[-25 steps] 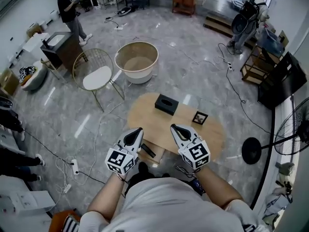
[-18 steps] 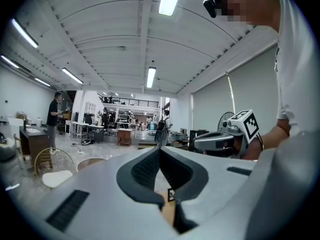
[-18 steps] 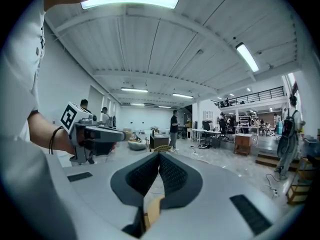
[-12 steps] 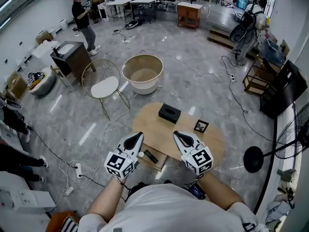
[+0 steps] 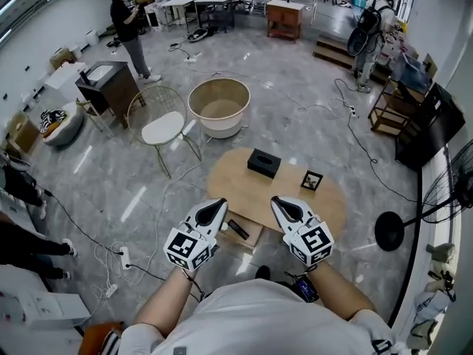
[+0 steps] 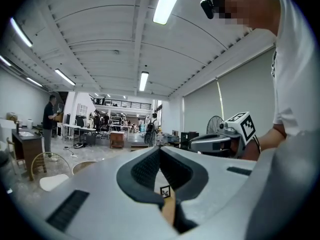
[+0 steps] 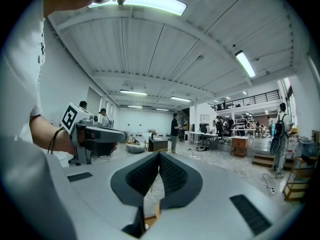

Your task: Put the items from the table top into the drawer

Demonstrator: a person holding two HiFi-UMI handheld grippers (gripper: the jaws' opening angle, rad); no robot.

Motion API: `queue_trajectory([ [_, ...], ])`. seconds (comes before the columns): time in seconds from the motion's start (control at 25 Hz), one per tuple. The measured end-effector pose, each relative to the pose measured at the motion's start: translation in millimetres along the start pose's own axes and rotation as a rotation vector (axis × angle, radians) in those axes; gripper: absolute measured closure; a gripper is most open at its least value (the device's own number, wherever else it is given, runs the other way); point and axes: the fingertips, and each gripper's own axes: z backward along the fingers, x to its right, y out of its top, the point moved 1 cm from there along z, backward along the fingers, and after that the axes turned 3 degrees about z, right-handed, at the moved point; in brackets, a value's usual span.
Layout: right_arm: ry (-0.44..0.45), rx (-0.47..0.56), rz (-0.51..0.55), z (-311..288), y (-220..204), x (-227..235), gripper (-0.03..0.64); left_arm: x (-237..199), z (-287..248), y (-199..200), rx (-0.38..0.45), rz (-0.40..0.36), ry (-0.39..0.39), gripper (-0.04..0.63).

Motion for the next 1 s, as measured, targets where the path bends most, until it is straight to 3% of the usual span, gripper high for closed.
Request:
queue_trajectory([
  [0.6,-0.081,0.036,-0.012,14,24,-147,0.589,6,150,0,0.012,-0.016,-0.056,0.586],
  [1.0,-0.125,0.031,-0.014,18,27,-197,0.589,-4,202,-8,0.022,-0.006,-0.051,0.586],
])
